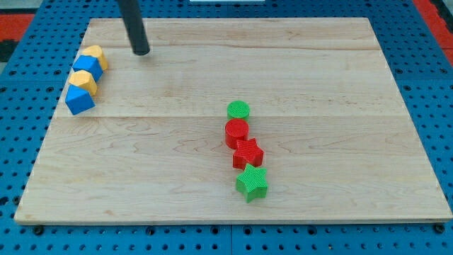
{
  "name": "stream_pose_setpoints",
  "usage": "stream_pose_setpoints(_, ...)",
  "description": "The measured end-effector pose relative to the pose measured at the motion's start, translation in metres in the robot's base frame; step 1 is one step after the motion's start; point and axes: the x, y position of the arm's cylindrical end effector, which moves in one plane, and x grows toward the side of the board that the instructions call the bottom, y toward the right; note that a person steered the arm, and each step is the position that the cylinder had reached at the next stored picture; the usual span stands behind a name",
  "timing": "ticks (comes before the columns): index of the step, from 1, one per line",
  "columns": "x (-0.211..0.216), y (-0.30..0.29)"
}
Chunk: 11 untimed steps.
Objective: Separate the hexagon from the blue blocks
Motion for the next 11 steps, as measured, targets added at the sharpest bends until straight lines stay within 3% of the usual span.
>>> stream_pose_setpoints(1, -0.047, -0.045)
stream_pose_setpoints(2, -0.055, -0.138)
stream_pose_setpoints(3, -0.05, -0.15)
stream_pose_setpoints(4, -0.037, -0.15)
stream_pose_setpoints(6, 0.063, -0.149)
stream_pose_setpoints(7, 0.092, -0.147)
stream_pose_setpoints(9, 0.098, -0.104)
stream_pose_setpoints(10, 0.102, -0.112)
stream_pose_setpoints(11, 0.106, -0.068)
